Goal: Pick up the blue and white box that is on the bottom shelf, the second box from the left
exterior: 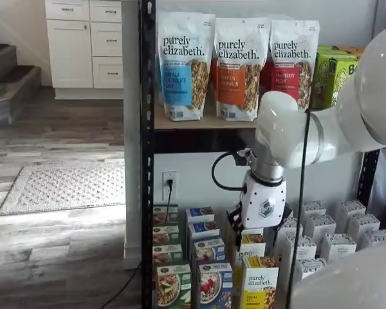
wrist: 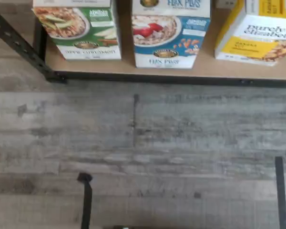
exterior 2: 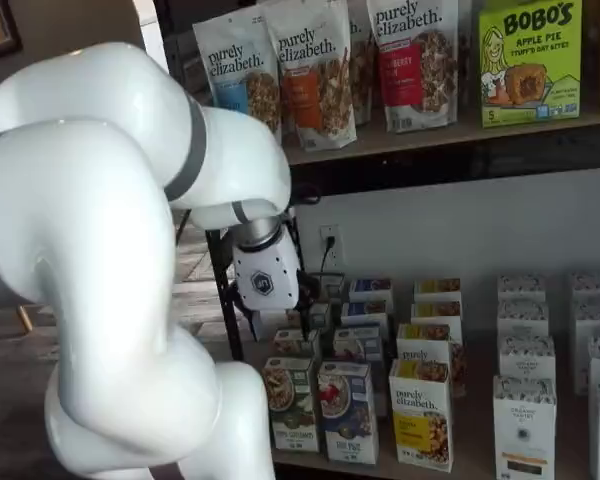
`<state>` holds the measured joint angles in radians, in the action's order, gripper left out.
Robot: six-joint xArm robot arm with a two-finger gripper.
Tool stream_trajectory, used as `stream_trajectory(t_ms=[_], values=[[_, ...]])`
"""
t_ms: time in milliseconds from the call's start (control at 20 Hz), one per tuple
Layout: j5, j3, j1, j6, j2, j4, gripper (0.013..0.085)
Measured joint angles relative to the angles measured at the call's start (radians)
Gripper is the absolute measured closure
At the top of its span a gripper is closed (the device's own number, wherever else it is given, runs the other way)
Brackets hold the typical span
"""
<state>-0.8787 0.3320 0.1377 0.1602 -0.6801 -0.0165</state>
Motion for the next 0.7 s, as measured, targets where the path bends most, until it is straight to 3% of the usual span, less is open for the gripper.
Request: stream_trajectory(t_ms=[700], values=[[0.183,-0.009,0.022,0.02,0.182,0.005,0.013]])
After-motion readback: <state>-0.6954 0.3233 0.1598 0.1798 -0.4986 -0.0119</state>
